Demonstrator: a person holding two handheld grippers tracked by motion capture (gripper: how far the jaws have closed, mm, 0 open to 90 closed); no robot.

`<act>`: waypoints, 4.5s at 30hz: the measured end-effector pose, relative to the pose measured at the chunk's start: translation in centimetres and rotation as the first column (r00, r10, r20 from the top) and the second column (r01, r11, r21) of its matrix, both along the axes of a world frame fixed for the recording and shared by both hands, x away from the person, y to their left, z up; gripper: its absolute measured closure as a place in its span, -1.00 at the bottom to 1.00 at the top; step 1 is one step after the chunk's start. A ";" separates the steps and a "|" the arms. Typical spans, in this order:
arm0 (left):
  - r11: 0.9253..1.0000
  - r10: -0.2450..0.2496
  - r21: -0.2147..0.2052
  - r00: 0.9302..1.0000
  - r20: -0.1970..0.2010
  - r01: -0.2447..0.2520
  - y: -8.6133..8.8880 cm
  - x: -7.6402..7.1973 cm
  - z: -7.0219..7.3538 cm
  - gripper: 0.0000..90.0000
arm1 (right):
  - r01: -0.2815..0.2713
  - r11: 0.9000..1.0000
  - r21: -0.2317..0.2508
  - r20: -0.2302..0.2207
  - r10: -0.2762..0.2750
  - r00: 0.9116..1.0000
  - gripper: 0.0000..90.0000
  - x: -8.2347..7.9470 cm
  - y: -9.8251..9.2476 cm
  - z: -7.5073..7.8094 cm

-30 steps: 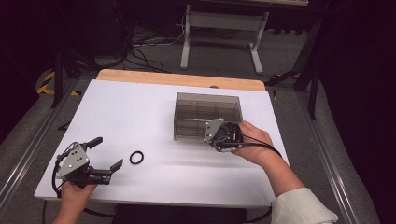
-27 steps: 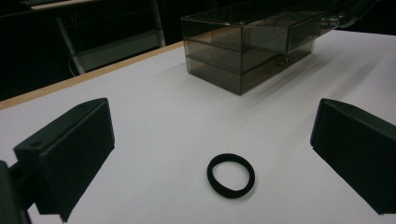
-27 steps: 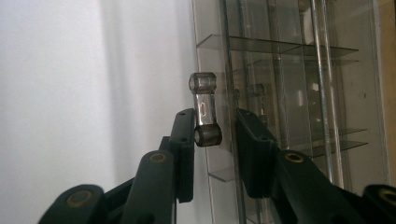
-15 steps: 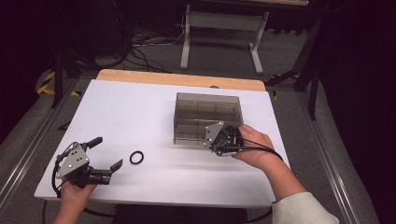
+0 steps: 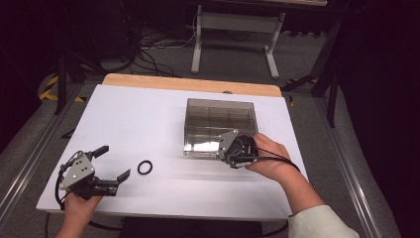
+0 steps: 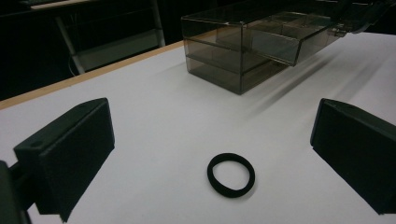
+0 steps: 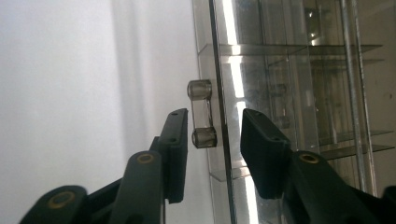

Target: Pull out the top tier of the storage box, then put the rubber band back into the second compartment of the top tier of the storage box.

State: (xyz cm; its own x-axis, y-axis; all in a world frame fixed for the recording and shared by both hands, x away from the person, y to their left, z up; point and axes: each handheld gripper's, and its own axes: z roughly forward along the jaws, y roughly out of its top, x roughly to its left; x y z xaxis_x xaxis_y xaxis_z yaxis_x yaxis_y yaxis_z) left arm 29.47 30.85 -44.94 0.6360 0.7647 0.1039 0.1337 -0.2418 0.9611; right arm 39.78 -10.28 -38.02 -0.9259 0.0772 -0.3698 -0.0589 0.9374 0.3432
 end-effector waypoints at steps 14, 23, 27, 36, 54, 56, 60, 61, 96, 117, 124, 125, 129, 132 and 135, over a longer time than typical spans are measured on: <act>1.000 -0.003 0.009 1.000 0.005 0.003 0.0 0.1 0.0 -0.99 | 0.039 0.989 0.143 0.043 -0.046 0.998 -0.13 -0.6 -0.8 1.8; 1.000 0.008 0.010 1.000 0.001 -0.008 0.0 0.2 0.1 -1.00 | 0.066 0.975 0.212 0.049 -0.078 0.996 -0.31 -0.7 -1.5 2.4; 1.000 0.004 0.012 1.000 -0.011 -0.004 0.1 0.4 0.2 -1.00 | 0.085 0.962 0.259 0.049 -0.100 0.994 -0.39 -0.9 -2.1 2.7; 1.000 -0.020 0.007 0.999 -0.034 0.020 0.0 0.6 0.3 -1.00 | 0.128 0.908 0.400 0.059 -0.164 0.985 -0.59 -1.7 -4.2 3.6; 0.999 -0.034 0.026 0.999 -0.027 0.035 0.1 0.7 0.2 -0.99 | 0.255 0.709 0.657 -0.002 -0.336 0.942 -0.84 -3.6 -10.9 1.3; 0.999 -0.033 0.014 0.999 -0.034 0.033 0.0 0.6 0.1 -0.99 | 0.263 0.694 0.670 -0.008 -0.348 0.937 -0.85 -3.8 -11.4 0.9; 0.999 -0.031 0.013 0.999 -0.032 0.031 0.1 0.6 0.1 -0.99 | 0.275 0.670 0.690 -0.017 -0.365 0.931 -0.85 -4.0 -12.2 0.2; 0.999 -0.030 0.011 0.999 -0.033 0.030 0.1 0.6 0.1 -0.99 | 0.281 0.659 0.698 -0.019 -0.375 0.927 -0.86 -4.1 -12.5 -0.2; 0.997 -0.047 0.054 0.998 -0.039 0.049 -0.4 0.8 0.0 -1.00 | 0.422 0.548 0.722 -0.174 -0.447 0.878 -0.99 -4.8 -15.4 -10.1; 0.995 -0.077 0.047 0.986 -0.151 0.085 -1.1 2.9 0.9 -0.98 | 0.418 0.553 0.721 -0.177 -0.437 0.882 -0.99 -4.7 -15.3 -10.1; 0.993 -0.070 0.080 0.978 -0.198 0.087 -1.7 4.0 1.2 -0.96 | 0.418 0.556 0.718 -0.176 -0.435 0.883 -0.99 -4.7 -15.2 -10.2; 0.993 -0.071 0.080 0.976 -0.204 0.089 -1.7 4.1 1.2 -0.96 | 0.418 0.556 0.718 -0.176 -0.435 0.883 -0.99 -4.7 -15.2 -10.2; 0.993 -0.062 0.083 0.967 -0.246 0.085 -2.0 4.9 1.1 -0.95 | 0.416 0.560 0.717 -0.174 -0.435 0.884 -0.99 -4.7 -15.2 -10.2; 0.990 -0.060 0.108 0.965 -0.254 0.090 -2.0 5.5 1.3 -0.95 | 0.416 0.562 0.715 -0.174 -0.433 0.884 -0.99 -4.7 -15.2 -10.2; 0.992 -0.051 0.095 0.958 -0.282 0.081 -2.3 5.8 1.3 -0.94 | 0.417 0.561 0.715 -0.175 -0.435 0.884 -0.99 -4.7 -15.2 -10.2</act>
